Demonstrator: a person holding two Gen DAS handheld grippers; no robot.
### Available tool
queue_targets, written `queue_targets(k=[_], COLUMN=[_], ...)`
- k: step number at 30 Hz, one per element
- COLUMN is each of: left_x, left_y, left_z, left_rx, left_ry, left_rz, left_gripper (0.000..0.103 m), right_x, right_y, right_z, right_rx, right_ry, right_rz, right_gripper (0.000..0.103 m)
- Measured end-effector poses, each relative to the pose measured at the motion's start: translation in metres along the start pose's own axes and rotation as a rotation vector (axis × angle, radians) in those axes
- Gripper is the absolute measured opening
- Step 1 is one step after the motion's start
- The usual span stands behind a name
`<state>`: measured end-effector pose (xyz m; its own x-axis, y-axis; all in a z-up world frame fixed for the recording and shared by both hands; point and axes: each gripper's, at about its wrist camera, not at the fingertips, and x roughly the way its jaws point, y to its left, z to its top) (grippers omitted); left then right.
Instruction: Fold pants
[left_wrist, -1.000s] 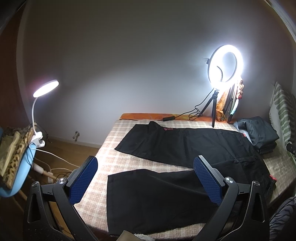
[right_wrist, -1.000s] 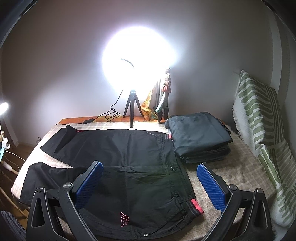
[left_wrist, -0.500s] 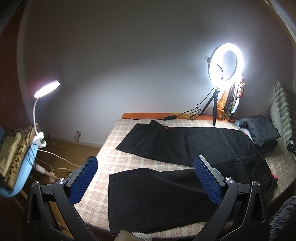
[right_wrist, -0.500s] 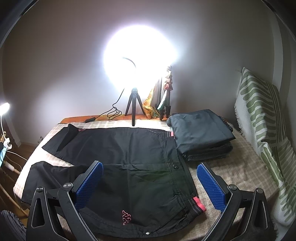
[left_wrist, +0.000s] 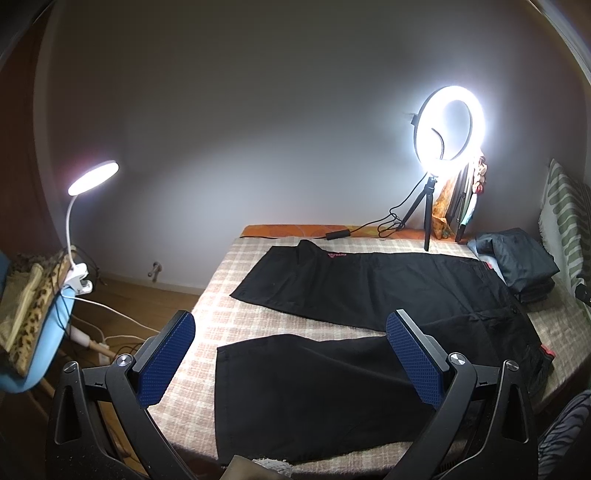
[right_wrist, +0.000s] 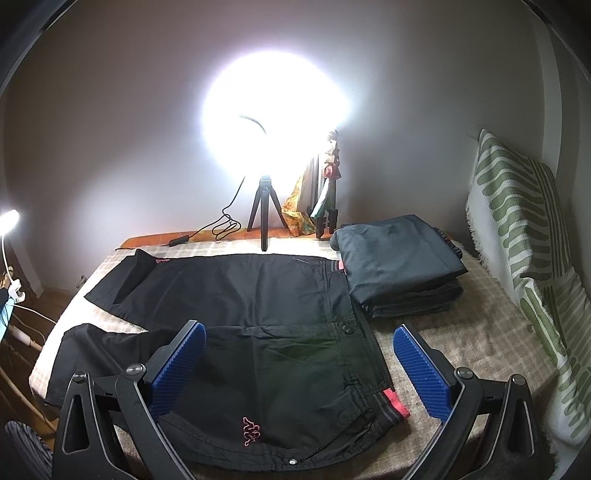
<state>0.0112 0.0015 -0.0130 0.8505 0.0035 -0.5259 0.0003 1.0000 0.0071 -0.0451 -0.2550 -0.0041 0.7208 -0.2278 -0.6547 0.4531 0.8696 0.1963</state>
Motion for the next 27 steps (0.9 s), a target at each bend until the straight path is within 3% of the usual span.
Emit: queue_targets(k=[27], left_x=[0.0047], left_y=[0.0004], left_z=[-0.0034], left_rx=[0.004], left_ry=[0.016], left_rz=[-0.009], left_gripper=[0.103], right_x=[0.0034], right_y=[0.0040], right_z=[-0.0002], right_rx=[-0.015], right_ry=[0.010], right_rz=[0.014], right_gripper=[0.103])
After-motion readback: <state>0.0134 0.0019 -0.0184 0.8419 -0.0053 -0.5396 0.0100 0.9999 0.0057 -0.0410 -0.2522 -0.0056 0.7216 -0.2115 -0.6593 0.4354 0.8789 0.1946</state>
